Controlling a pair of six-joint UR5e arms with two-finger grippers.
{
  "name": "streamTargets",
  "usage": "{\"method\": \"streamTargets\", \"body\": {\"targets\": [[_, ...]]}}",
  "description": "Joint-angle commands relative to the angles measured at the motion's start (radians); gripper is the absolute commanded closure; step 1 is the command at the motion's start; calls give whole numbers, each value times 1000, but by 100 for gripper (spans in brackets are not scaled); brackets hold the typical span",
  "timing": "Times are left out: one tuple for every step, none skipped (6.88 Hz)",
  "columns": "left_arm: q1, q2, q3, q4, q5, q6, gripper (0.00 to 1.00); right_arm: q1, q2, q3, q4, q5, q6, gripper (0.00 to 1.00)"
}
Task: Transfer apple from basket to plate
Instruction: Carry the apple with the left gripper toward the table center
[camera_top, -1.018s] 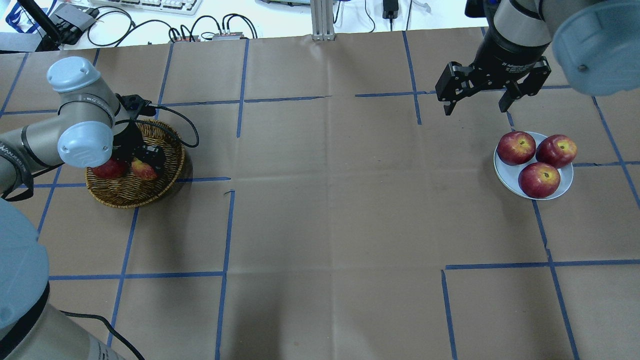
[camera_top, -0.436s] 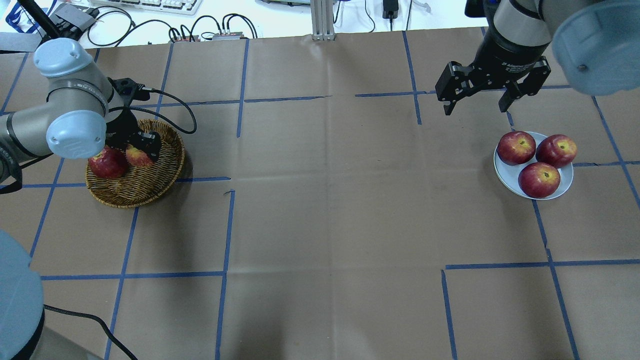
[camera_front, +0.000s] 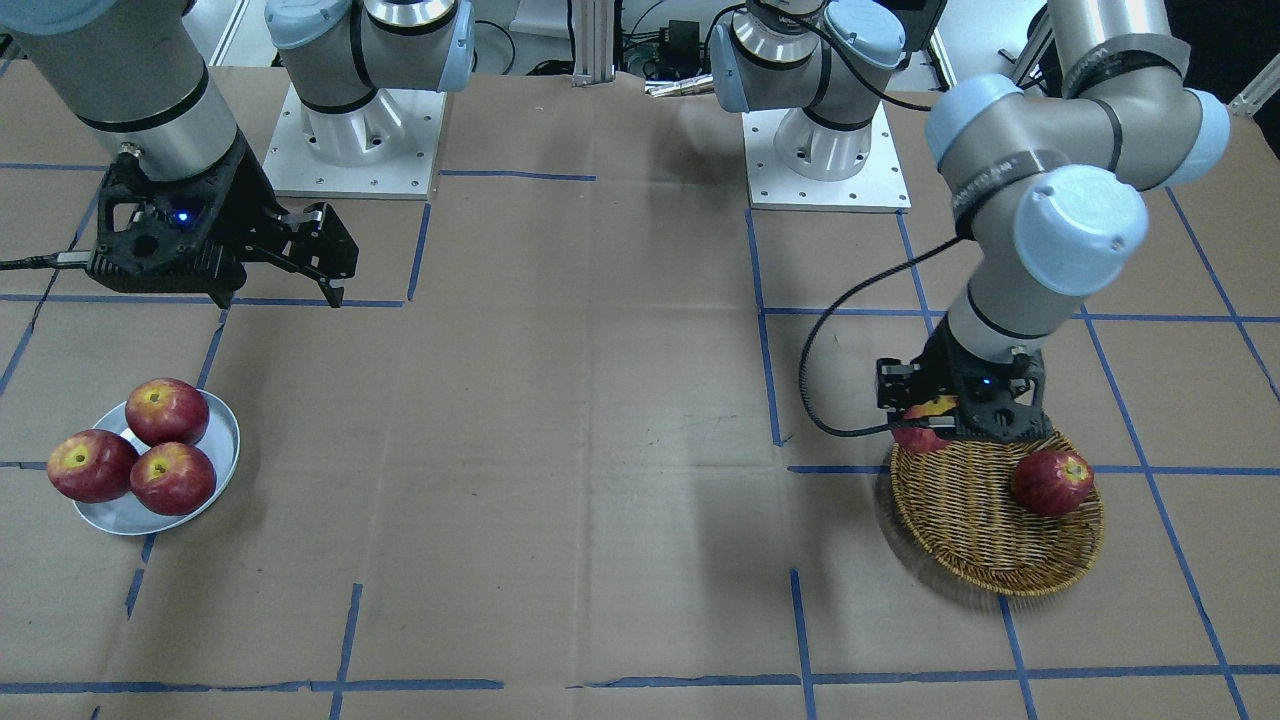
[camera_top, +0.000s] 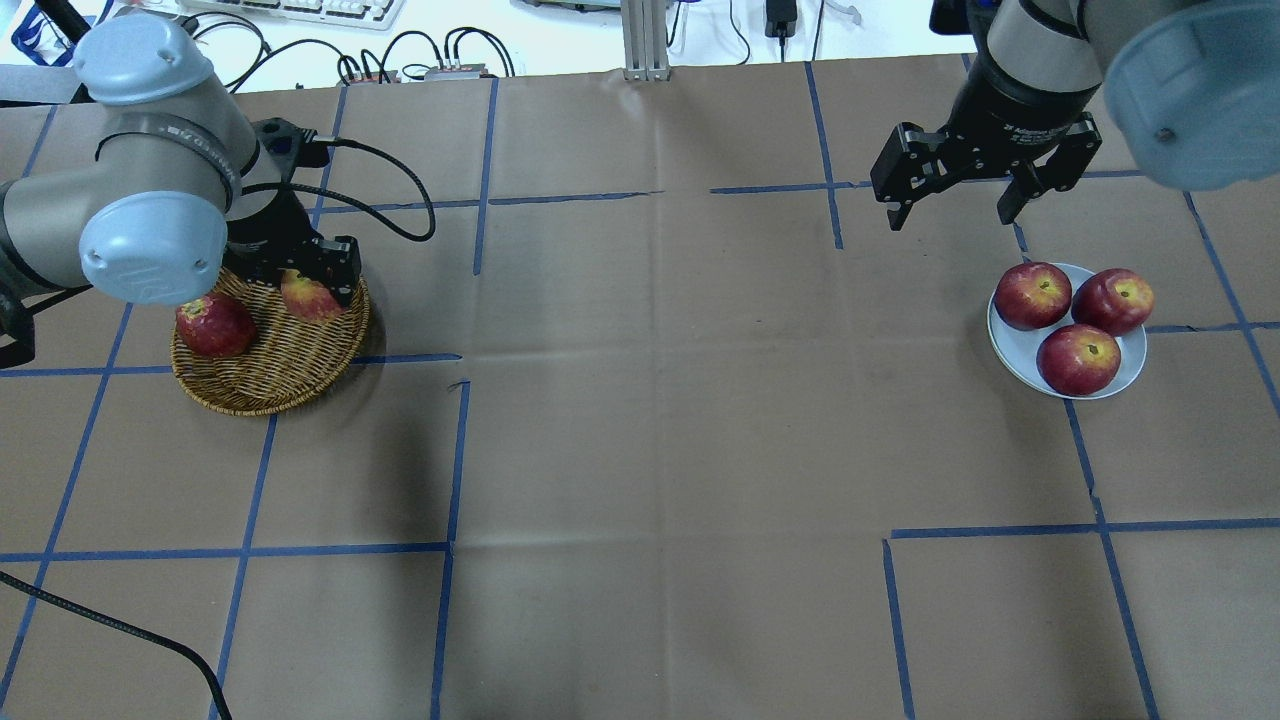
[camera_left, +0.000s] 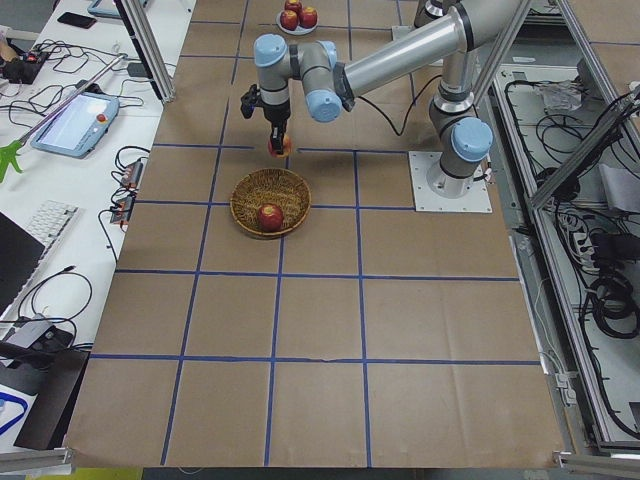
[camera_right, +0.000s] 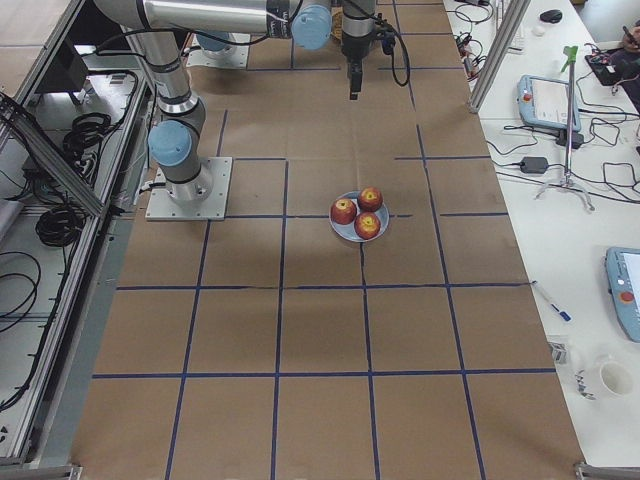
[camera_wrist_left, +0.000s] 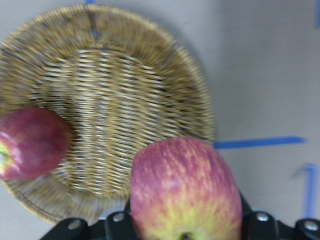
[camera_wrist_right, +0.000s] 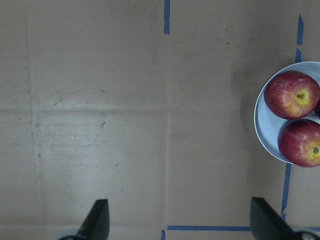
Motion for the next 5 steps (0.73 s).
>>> {"method": "streamTargets", "body": {"targets": [[-223,11,50,-59,-8,-332,50,0,0,0,0,1,0,0],[-318,-36,72,-46,-34,-456,50,0,0,0,0,1,0,0],[-389,-112,122,-11,-60,-565,51,0,0,0,0,1,0,0],[-449,-195,186,-3,-58,-617,51,0,0,0,0,1,0,0],[-498,-279,269,-3,-56,-651,51,0,0,0,0,1,0,0]]}}
